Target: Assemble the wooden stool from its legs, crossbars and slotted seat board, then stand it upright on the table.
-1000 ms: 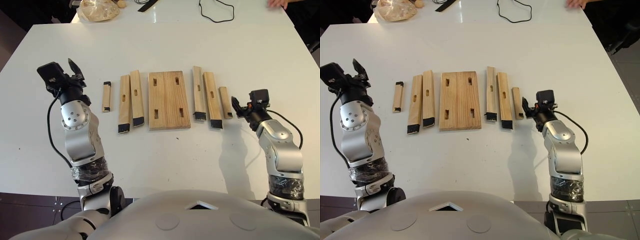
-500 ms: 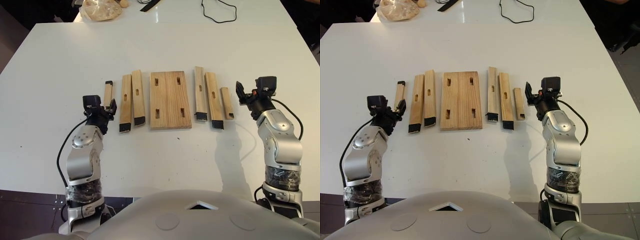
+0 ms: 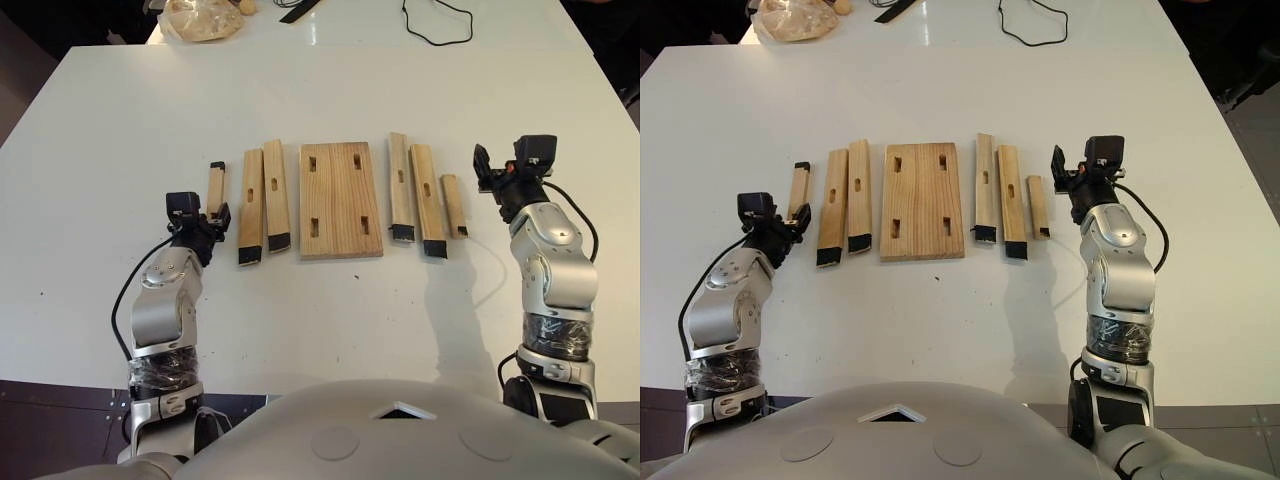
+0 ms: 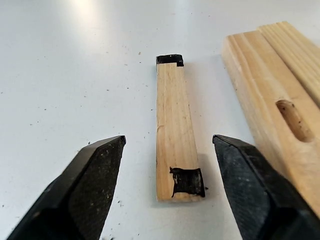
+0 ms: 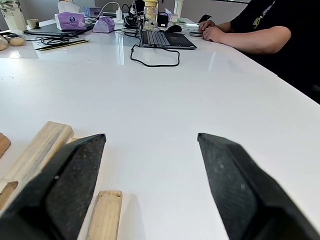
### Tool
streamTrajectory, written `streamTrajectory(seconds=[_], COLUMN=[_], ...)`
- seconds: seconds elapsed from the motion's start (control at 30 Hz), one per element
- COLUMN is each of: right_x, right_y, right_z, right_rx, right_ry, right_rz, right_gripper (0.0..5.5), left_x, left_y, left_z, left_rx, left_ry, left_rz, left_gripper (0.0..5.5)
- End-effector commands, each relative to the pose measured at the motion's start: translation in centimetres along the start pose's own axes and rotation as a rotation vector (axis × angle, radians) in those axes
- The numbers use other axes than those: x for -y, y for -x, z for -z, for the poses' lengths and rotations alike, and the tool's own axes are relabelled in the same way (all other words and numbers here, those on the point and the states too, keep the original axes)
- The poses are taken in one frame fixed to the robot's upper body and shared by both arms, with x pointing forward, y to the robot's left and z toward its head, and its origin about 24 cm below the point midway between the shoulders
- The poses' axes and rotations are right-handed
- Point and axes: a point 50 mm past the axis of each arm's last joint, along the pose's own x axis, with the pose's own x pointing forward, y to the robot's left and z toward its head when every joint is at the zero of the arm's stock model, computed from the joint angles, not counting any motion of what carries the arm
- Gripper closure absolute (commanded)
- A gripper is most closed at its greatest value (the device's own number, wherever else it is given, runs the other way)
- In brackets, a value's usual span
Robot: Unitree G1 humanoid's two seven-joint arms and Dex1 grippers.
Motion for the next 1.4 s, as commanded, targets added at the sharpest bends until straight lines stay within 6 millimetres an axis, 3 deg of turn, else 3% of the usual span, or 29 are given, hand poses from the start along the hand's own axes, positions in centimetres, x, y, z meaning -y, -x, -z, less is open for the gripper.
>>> streamTrajectory(seconds=[0.03,0.3,0.5,0.6,0.67,0.77,0.87,0.93,1.0,1.27,1.4], right_x=[-0.7,-1.3,-1.7,-2.0,-2.8,-5.5,-7.7,-7.8,-7.6,-6.9,-7.1], right_y=[-0.5,-1.1,-1.5,-2.3,-2.9,-2.8,-0.3,0.9,1.5,3.2,4.1], right_z=[-1.5,-5.0,-5.8,-6.0,-7.0,-9.9,-13.5,-14.9,-15.6,-16.6,-17.1], right_rx=[0.075,0.226,0.248,0.222,0.249,0.303,0.384,0.408,0.397,0.328,0.286], right_ry=[-0.103,-0.277,-0.29,-0.31,-0.348,-0.449,-0.55,-0.587,-0.637,-0.724,-0.694], right_rz=[-0.013,-0.031,-0.059,-0.077,-0.156,-0.453,-0.885,-1.082,-1.198,-1.464,-1.572], right_gripper=[2.1,2.1,2.1,2.1,2.1,2.1,2.1,2.1,2.1,2.1,2.1], left_x=[-0.8,-1.1,-1.9,-2.6,-1.9,1.9,5.5,6.7,6.9,8.4,9.1], left_y=[-0.3,-0.6,-1.0,-1.5,-1.8,0.2,4.3,6.9,7.9,10.1,10.4], left_z=[1.0,1.1,-0.8,-4.6,-9.3,-16.4,-19.9,-20.3,-20.0,-18.0,-17.0], left_rx=[-0.108,-0.181,-0.1,0.069,0.251,0.542,0.724,0.761,0.726,0.455,0.383], left_ry=[-0.016,-0.076,-0.066,0.009,0.121,0.312,0.396,0.425,0.45,0.479,0.485], left_rz=[-0.035,0.03,0.016,-0.008,0.07,0.435,0.893,1.158,1.295,1.64,1.681], left_gripper=[2.26,3.33,4.18,4.2,4.2,4.2,4.2,4.2,4.2,4.2,4.2])
